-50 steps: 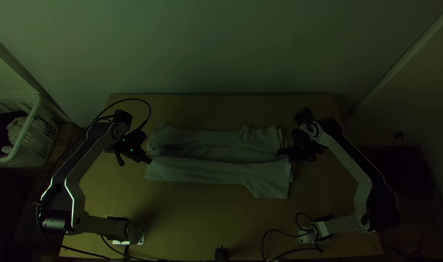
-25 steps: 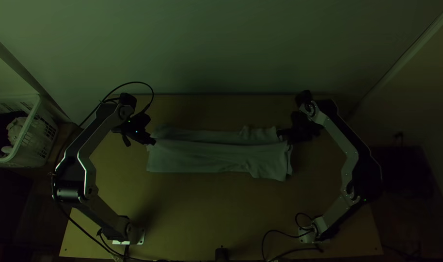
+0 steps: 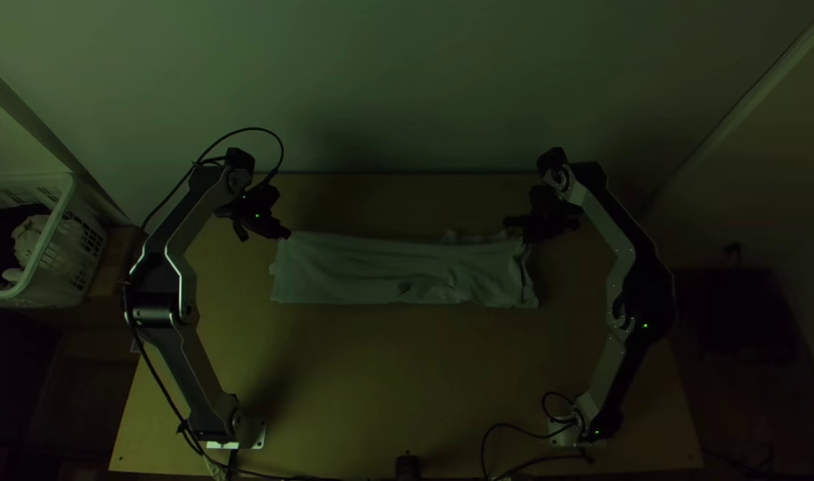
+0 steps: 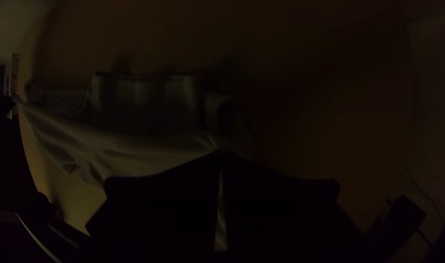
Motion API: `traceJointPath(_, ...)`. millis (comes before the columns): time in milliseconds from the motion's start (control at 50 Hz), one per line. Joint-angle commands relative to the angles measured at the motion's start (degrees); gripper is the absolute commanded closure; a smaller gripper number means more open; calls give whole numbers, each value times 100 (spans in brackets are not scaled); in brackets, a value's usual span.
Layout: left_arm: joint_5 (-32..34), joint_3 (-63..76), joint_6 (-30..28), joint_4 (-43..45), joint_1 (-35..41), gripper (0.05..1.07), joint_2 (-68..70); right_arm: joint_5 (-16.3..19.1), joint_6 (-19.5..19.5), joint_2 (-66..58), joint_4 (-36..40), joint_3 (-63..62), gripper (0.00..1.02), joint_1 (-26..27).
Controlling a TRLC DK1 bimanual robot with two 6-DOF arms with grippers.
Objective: Fold the t-shirt
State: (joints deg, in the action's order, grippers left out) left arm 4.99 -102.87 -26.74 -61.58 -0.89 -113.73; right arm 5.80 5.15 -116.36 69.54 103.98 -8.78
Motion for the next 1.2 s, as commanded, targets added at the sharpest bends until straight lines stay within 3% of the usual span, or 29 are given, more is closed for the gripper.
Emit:
traceJointPath(0,54,-146,73,-91,-78,104,-184,-88,-190,-230,16,228,100,122)
traceJointPath(60,265,-146,64,-73,-114,95,-237,-123,-260,-221,-151,236,100,122)
traceJointPath(100,494,-146,20,-64,-149,82,-272,-123,-260,-230,-186,263,98,122)
traceJointPath(160,634,-137,20,-64,-158,64,-290,-132,-260,-221,-186,280,88,130)
traceJointPath(220,652,-102,2,-21,-158,56,-290,-141,-251,-221,-186,333,61,148)
traceJointPath(340,705,-40,37,76,-158,26,-193,-132,-163,-186,-54,368,3,245)
traceJointPath(460,784,153,134,208,-210,13,0,-132,-154,-63,86,395,3,333)
traceJointPath(800,1830,1138,284,727,-711,13,870,-132,-128,755,69,412,3,517)
traceJointPath(1180,3262,2131,556,1166,-1854,10,1108,0,215,1678,-19,438,3,552)
